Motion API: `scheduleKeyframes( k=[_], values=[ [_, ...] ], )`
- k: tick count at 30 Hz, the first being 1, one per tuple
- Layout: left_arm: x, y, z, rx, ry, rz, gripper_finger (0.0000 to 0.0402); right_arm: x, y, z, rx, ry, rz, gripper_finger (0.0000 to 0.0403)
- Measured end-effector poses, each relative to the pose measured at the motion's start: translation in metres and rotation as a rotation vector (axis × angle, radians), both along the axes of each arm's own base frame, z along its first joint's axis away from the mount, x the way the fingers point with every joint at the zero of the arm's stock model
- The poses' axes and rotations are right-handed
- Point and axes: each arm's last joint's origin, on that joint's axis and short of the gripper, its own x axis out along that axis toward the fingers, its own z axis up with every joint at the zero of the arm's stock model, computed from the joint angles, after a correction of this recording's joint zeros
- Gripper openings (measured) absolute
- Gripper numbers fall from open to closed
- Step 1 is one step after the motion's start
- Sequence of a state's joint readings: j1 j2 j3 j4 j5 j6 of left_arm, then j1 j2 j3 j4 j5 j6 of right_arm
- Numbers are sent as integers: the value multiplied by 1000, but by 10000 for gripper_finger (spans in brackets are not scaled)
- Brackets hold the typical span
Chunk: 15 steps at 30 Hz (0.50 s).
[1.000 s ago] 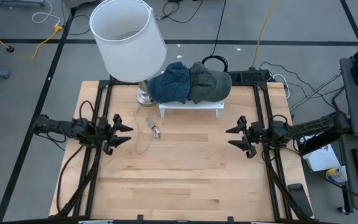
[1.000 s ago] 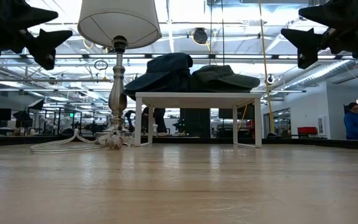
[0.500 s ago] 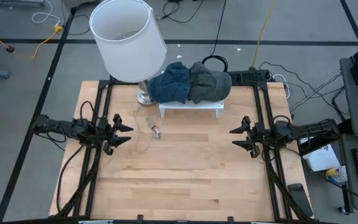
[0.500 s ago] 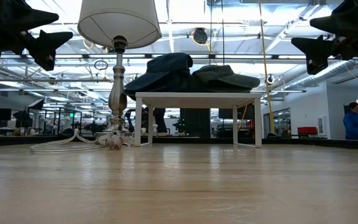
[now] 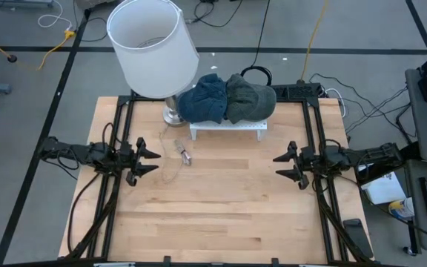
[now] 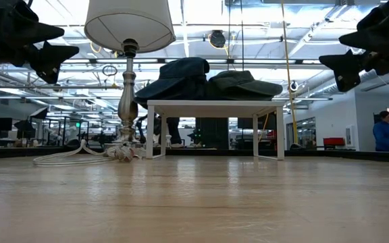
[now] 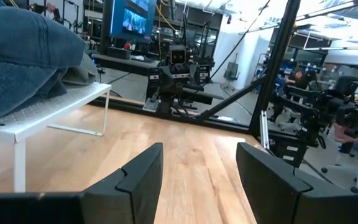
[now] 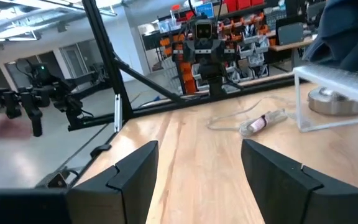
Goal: Pick & Place hat
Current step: Return to Home Position
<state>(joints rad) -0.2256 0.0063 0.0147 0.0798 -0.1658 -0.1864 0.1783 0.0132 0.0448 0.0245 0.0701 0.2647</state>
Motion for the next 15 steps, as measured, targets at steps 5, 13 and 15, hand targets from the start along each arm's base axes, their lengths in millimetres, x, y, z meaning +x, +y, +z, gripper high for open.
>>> scheduleKeyframes(
  k=[5,13,15],
  values=[
    [0,0,0,0,1,0,207,1,0,1,7,-3,-4,224],
    [0,0,0,0,1,0,207,1,0,2,8,-20,-8,224],
    [0,0,0,0,1,0,207,1,0,2,8,-21,-8,224]
  ],
)
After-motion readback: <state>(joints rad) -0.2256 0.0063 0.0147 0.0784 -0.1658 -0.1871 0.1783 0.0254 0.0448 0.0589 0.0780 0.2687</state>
